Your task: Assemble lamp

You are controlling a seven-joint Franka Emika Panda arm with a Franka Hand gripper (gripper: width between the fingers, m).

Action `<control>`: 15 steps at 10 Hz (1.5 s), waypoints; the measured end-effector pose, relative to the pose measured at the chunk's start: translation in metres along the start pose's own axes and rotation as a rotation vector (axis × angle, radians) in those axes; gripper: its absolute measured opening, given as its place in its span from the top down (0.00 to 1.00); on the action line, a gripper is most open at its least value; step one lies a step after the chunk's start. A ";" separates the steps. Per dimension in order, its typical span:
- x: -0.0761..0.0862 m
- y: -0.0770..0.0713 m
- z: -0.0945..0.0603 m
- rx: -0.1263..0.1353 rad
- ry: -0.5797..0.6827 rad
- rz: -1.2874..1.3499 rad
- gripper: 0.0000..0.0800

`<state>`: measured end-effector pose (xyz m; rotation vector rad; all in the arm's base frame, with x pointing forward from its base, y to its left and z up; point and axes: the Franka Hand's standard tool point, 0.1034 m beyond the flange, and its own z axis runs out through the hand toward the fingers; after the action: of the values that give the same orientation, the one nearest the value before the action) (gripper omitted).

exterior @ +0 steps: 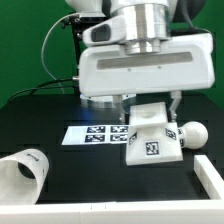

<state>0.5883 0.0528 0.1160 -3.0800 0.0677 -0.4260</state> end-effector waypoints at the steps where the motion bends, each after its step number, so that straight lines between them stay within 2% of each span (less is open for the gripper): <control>1: -0.006 -0.019 0.006 -0.009 -0.007 -0.066 0.34; 2: -0.007 -0.017 0.007 -0.001 0.037 -0.041 0.34; 6: -0.011 -0.015 0.010 -0.006 0.020 -0.046 0.34; 7: -0.011 -0.016 0.016 -0.009 0.037 -0.085 0.34; 8: -0.010 -0.016 0.024 -0.012 0.046 -0.125 0.34; 10: 0.006 -0.018 0.030 -0.008 0.112 -0.151 0.34; 15: 0.003 -0.019 0.037 -0.004 0.119 -0.146 0.34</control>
Offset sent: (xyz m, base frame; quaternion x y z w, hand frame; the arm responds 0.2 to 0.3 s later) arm 0.0000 0.0000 0.0000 0.0000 0.0000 0.0000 1.0000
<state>0.6019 0.0725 0.0814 -3.0717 -0.1542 -0.6162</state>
